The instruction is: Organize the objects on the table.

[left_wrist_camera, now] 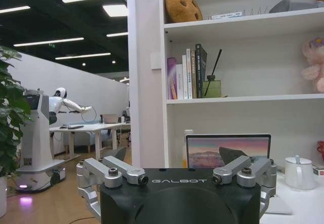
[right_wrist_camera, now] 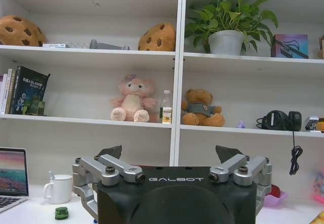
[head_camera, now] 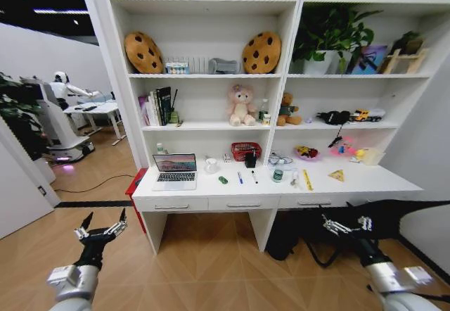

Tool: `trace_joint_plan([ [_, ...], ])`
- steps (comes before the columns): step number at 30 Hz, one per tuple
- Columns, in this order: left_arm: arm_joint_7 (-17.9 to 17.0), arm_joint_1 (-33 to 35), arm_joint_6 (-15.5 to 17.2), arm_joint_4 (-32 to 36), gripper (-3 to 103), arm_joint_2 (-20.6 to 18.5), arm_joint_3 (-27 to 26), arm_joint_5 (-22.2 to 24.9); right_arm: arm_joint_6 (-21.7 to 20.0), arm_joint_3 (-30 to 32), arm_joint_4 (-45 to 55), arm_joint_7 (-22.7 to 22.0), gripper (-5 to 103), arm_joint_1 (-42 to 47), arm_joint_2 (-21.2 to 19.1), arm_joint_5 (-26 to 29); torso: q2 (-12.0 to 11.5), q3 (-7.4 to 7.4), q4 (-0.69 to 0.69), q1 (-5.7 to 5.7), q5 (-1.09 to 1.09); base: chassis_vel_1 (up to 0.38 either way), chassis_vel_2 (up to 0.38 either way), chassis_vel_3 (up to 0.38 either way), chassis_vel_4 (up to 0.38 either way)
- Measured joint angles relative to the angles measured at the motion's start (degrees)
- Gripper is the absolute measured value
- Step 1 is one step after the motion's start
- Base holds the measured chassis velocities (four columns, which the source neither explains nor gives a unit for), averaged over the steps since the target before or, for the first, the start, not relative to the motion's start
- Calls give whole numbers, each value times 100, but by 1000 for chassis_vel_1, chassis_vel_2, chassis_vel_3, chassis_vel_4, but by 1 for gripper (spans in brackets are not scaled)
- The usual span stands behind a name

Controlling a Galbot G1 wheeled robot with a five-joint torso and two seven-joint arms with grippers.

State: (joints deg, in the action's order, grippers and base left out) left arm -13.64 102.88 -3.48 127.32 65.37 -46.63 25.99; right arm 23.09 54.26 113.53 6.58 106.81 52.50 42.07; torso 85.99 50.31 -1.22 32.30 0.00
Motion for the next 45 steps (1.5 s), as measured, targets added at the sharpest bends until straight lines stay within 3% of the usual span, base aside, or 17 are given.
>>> trace_joint_plan([
  [6, 11, 6, -9, 0, 103, 6, 11, -8, 26, 1, 1, 43, 100, 29, 25, 45, 0, 0, -1, 0, 1, 29, 47, -45, -44],
  [13, 21, 52, -26, -16, 99, 31, 16, -43, 29, -2, 43, 95, 102, 52, 52, 103, 1, -1, 0, -1, -3, 81, 114, -81, -98],
  [16, 38, 88, -48, -21, 99, 52, 16, -62, 51, -2, 56, 111, 97, 54, 52, 175, 1, -1, -1, -1, -1, -15, 11, 3, -19],
  [23, 53, 117, -67, -16, 99, 77, 15, -76, 81, -2, 33, 156, 103, 46, 52, 177, 1, -1, -1, -2, 1, -172, 69, 142, -76],
  [34, 75, 133, -88, 4, 99, 99, 40, -75, 166, 23, -19, 245, 98, 72, 35, 280, 0, 0, -1, 0, 0, -232, 253, 230, -257],
  [38, 82, 127, -94, 4, 99, 101, 51, -78, 199, 24, -20, 300, 86, 84, 61, 204, 1, -1, -2, -1, -4, -330, 338, 310, -323],
  [40, 85, 120, -98, 4, 99, 101, 54, -78, 219, 22, -64, 307, 94, 82, 69, 147, 0, 0, 0, 0, 4, -354, 354, 359, -354],
  [45, 89, 118, -101, 9, 99, 113, 76, -77, 267, 23, -125, 308, 97, 84, 70, 94, 0, 0, -1, 1, -6, -387, 357, 370, -367],
])
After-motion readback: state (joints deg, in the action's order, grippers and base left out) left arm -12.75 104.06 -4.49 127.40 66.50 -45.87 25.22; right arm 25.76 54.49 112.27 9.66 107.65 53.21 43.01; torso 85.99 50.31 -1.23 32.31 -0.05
